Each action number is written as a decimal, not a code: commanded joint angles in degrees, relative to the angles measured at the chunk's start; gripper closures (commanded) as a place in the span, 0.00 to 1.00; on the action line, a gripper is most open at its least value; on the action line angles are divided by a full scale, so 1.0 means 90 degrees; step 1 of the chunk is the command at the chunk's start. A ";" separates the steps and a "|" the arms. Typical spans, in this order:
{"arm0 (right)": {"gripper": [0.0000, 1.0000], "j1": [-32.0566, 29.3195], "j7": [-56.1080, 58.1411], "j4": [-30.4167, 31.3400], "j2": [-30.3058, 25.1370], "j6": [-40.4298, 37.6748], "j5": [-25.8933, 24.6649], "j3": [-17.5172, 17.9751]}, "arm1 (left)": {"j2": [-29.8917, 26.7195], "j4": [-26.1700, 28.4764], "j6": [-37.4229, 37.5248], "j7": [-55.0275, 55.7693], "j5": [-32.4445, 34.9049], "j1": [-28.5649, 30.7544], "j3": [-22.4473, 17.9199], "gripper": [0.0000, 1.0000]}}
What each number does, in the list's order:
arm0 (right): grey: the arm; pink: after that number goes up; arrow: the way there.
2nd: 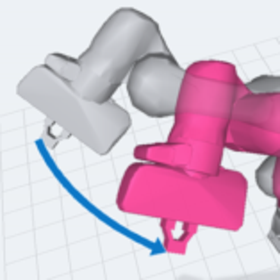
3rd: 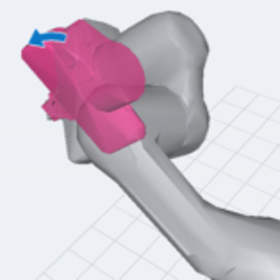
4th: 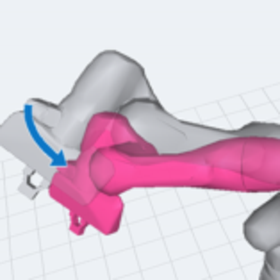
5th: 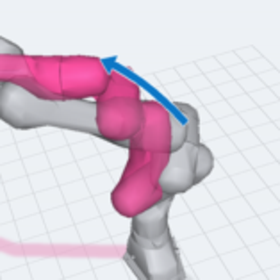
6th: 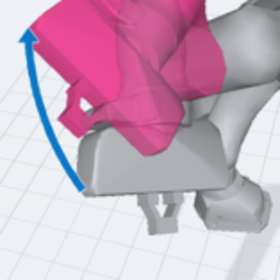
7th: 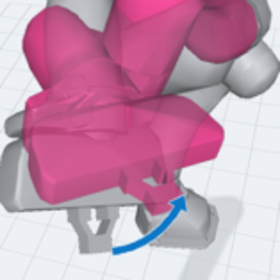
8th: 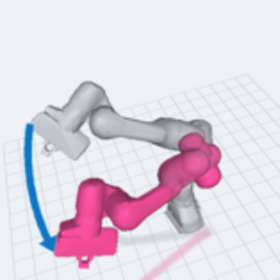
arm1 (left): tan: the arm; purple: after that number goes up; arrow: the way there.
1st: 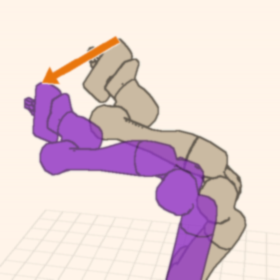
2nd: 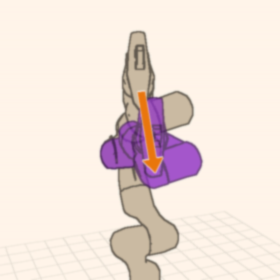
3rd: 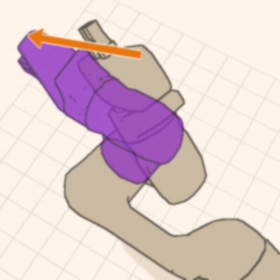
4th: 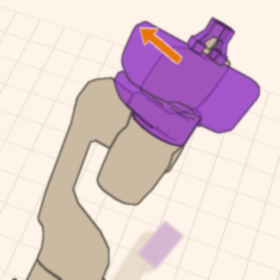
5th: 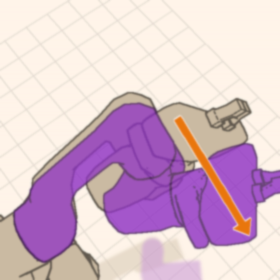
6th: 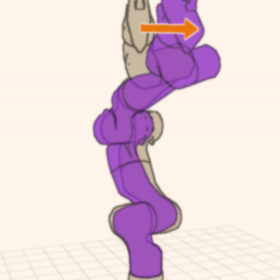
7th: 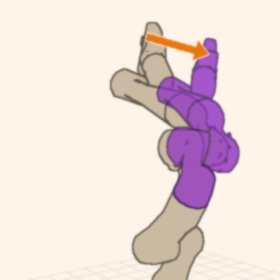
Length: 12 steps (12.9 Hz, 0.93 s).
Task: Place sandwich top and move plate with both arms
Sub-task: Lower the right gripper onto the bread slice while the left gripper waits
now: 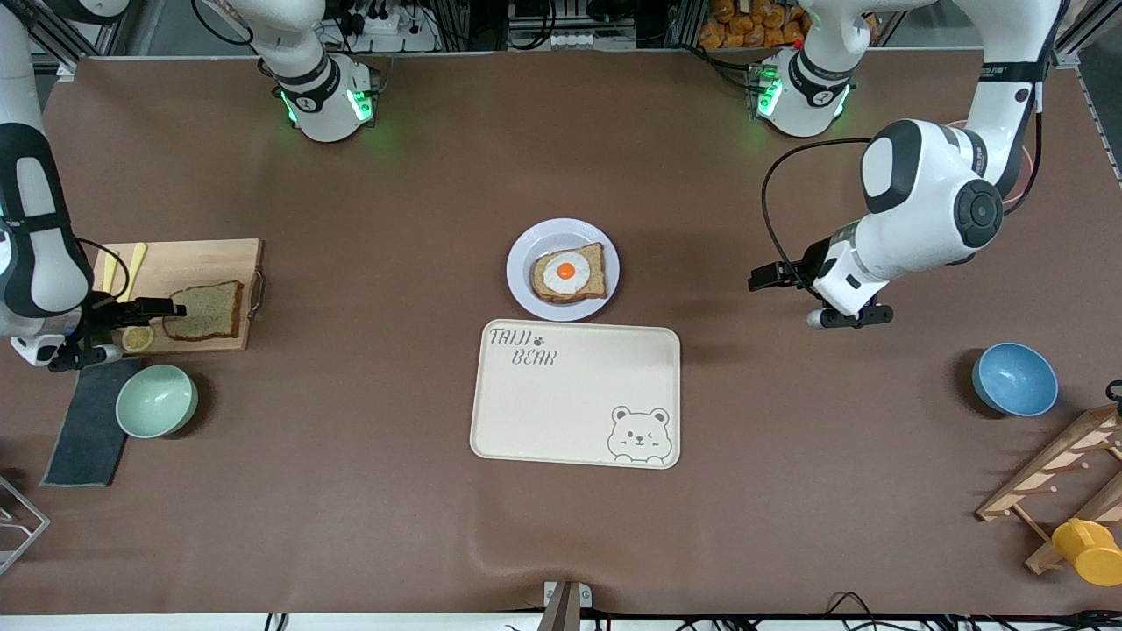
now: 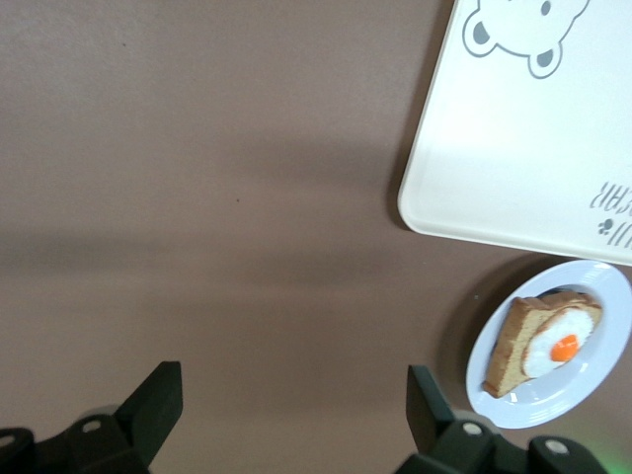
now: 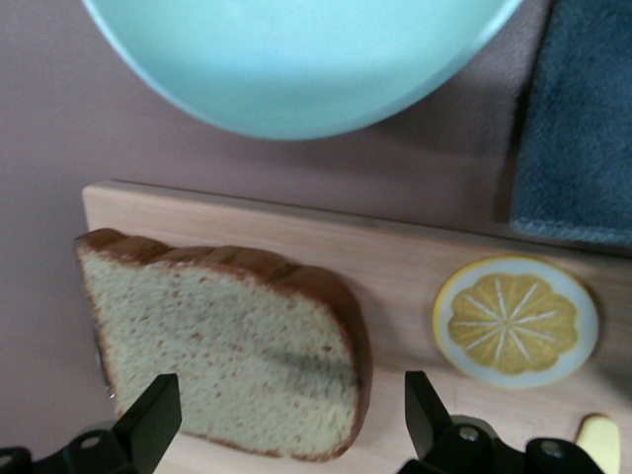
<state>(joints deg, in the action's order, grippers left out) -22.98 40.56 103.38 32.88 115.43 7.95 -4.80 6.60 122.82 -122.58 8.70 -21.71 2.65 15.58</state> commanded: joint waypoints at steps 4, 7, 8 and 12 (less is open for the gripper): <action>0.00 -0.0103 0.0113 0.0496 -0.0060 0.0661 0.0005 0.0065 | 0.0028 -0.0092 -0.0013 -0.0166 -0.0702 0.0350 0.0037 0.00; 0.00 -0.0093 0.0103 0.0505 -0.0157 0.0583 0.0005 0.0065 | 0.0067 -0.0092 -0.0013 -0.0166 -0.0809 0.0341 0.0037 0.00; 0.00 -0.0093 0.0103 0.0506 -0.0206 0.0525 -0.0004 0.0055 | 0.0067 -0.0092 -0.0003 -0.0166 -0.0839 0.0350 0.0037 0.00; 0.00 -0.0113 0.0103 0.0603 -0.0226 0.0505 -0.0004 0.0055 | 0.0155 -0.0082 0.0016 -0.0166 -0.0888 0.0351 0.0037 0.00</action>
<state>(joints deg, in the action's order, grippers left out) -22.98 40.68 106.90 32.59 120.15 7.94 -4.86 7.13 122.51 -122.64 8.06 -28.20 5.36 15.54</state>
